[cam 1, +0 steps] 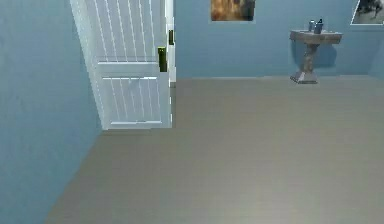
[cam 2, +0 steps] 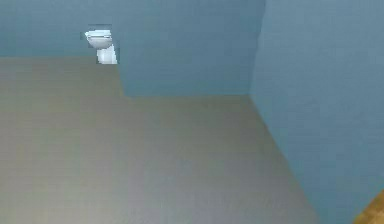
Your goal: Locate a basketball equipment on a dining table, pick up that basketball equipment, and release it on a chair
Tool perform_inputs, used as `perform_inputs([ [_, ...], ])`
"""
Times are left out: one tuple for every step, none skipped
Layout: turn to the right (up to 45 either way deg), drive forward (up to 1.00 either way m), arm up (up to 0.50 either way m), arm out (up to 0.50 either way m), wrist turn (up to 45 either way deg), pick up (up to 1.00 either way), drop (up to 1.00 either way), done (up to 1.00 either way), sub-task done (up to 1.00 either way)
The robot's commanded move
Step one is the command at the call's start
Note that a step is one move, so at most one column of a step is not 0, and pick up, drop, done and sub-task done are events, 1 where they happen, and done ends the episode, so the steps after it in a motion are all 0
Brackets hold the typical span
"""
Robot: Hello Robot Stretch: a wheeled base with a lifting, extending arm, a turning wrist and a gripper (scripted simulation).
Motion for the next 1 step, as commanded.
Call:
perform_inputs([
  [45.0,0.00,0.00,0.00,0.0,0.00,0.00,0.00,0.00],
])
